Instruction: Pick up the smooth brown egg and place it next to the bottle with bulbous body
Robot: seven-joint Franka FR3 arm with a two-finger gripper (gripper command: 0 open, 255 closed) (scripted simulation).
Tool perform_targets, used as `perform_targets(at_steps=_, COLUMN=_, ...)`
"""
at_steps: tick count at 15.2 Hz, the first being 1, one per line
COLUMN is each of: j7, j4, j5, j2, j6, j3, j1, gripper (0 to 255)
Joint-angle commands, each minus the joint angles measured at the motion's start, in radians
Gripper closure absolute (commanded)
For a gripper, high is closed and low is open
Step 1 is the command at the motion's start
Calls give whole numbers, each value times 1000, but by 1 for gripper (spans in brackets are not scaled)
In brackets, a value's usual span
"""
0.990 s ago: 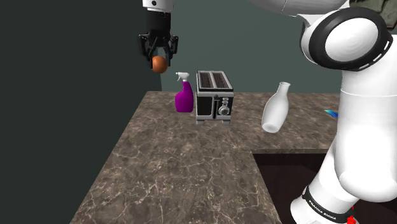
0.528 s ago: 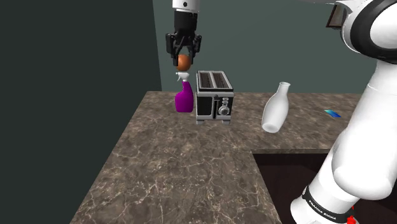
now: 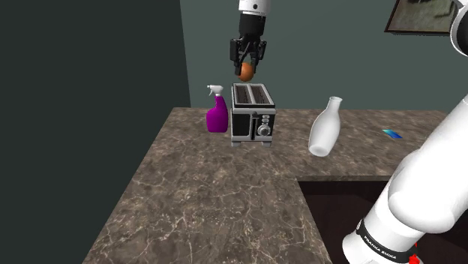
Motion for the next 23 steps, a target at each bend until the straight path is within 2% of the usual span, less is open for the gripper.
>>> perform_targets(at_steps=1, j7=-51, j4=-41, j5=3, j2=-39, j6=-1, j3=-28, j1=-21, gripper=255)
perform_targets(at_steps=12, j7=-310, j4=-165, j5=-22, j2=-164, j6=-20, j3=-188, j1=-124, gripper=255)
perform_targets(at_steps=23, j7=-581, j4=-147, j5=-64, j2=-162, j6=-50, j3=-368, j1=-220, gripper=255)
